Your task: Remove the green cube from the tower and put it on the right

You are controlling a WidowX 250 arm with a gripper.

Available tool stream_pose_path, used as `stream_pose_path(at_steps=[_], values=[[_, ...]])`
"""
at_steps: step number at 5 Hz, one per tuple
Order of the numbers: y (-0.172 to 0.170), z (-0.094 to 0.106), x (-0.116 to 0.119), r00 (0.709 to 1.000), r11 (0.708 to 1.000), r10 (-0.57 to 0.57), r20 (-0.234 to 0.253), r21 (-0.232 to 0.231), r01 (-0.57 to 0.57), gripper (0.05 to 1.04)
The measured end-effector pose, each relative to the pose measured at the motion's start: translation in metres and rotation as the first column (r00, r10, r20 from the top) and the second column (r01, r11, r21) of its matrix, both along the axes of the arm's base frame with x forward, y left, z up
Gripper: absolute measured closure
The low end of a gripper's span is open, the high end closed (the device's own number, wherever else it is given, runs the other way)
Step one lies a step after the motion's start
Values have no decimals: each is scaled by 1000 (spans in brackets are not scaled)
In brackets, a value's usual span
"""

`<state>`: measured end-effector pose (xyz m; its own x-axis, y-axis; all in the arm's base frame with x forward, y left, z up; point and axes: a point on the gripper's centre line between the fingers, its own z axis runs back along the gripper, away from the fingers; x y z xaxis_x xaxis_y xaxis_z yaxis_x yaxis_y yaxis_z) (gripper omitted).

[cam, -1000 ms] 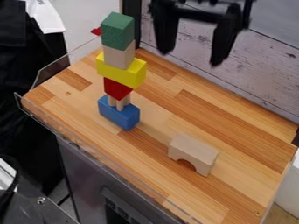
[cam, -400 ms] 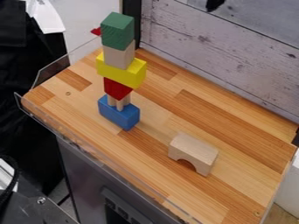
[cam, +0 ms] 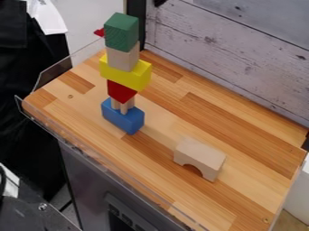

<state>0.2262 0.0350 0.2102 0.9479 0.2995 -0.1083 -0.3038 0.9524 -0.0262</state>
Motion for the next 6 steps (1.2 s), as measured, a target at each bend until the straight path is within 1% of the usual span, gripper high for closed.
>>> stream_pose_path(at_steps=[1, 2, 3, 5, 6], values=[[9, -3, -2, 1000, 1000, 16, 0, -3, -16, 84], [11, -12, 3, 999, 1000, -1, -33, -7, 1, 84], [13, -20, 7, 999, 1000, -5, -53, -13, 4, 84], [18, -37, 12, 994, 1000, 3, -113, -29, -6, 84], [23, -41, 13, 993, 999, 17, -120, -34, -21, 132]])
